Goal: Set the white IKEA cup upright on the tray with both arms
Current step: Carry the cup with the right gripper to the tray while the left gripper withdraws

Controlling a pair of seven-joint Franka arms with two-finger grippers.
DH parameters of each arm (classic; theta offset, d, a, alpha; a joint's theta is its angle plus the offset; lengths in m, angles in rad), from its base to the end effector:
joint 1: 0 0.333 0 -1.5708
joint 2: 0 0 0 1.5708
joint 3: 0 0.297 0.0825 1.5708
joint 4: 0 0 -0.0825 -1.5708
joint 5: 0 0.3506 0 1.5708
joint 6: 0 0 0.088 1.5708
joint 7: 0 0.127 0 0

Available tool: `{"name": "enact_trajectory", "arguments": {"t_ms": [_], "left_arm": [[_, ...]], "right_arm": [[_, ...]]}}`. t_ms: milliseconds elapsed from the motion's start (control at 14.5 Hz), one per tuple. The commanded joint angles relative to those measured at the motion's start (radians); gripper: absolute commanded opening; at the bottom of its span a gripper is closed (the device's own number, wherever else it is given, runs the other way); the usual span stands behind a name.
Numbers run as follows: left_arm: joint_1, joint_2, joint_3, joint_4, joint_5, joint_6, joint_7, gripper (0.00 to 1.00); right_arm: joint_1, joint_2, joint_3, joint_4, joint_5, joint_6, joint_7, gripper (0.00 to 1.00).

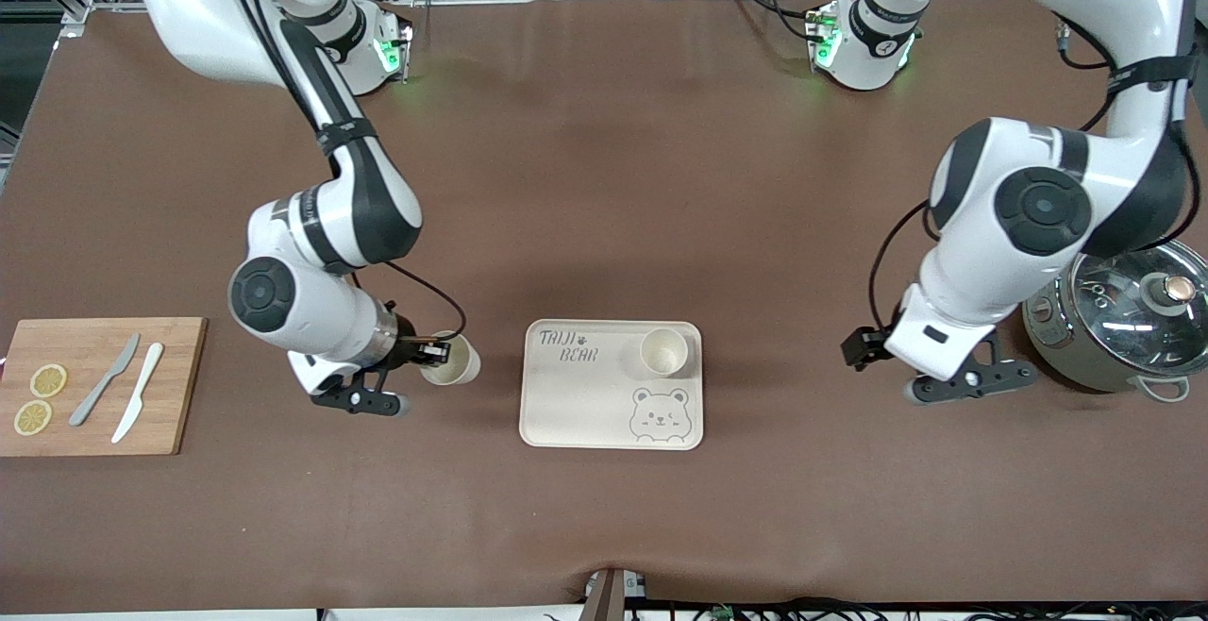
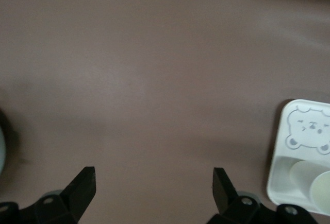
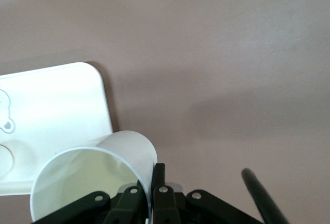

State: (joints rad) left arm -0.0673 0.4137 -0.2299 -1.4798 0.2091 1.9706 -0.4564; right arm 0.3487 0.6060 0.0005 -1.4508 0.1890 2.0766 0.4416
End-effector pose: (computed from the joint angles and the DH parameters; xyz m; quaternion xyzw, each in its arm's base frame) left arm 0.6328 -0.1541 0.4251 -0.9962 -0.0544 -0.0605 0.0326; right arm 0.6314 0.2435 0.3152 -0.9923 0.0909 0.0229 0.0805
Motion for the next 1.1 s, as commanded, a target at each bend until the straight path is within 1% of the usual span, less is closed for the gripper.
{"name": "enact_trajectory", "arguments": {"t_ms": [0,138,345,621,760,898,1036], "left_arm": [[0.047,-0.067,-0.008,-0.022,-0.033,-0.053,0.100,1.00],[0.067,-0.096,0.001,-0.022,-0.068,-0.074,0.178,1.00],[0.080,-0.159,0.006,-0.022,-0.076,-0.175,0.280,1.00],[0.070,-0.240,0.004,-0.022,-0.115,-0.271,0.282,1.00],[0.064,-0.275,0.006,-0.023,-0.116,-0.314,0.285,1.00],[0.054,-0.306,0.006,-0.037,-0.116,-0.354,0.288,1.00],[0.055,-0.341,0.004,-0.072,-0.126,-0.357,0.291,1.00]], "right_arm": [[0.056,0.072,-0.011,0.090,-0.037,-0.001,0.135,0.00],[0.093,0.100,-0.011,0.119,-0.060,0.003,0.205,0.00],[0.136,0.149,-0.013,0.165,-0.111,0.023,0.302,0.00],[0.167,0.192,-0.014,0.185,-0.114,0.098,0.384,0.00],[0.174,0.207,-0.014,0.185,-0.120,0.137,0.419,0.00],[0.194,0.225,-0.014,0.185,-0.157,0.167,0.454,0.00],[0.203,0.245,-0.014,0.185,-0.178,0.186,0.476,0.00]]}}
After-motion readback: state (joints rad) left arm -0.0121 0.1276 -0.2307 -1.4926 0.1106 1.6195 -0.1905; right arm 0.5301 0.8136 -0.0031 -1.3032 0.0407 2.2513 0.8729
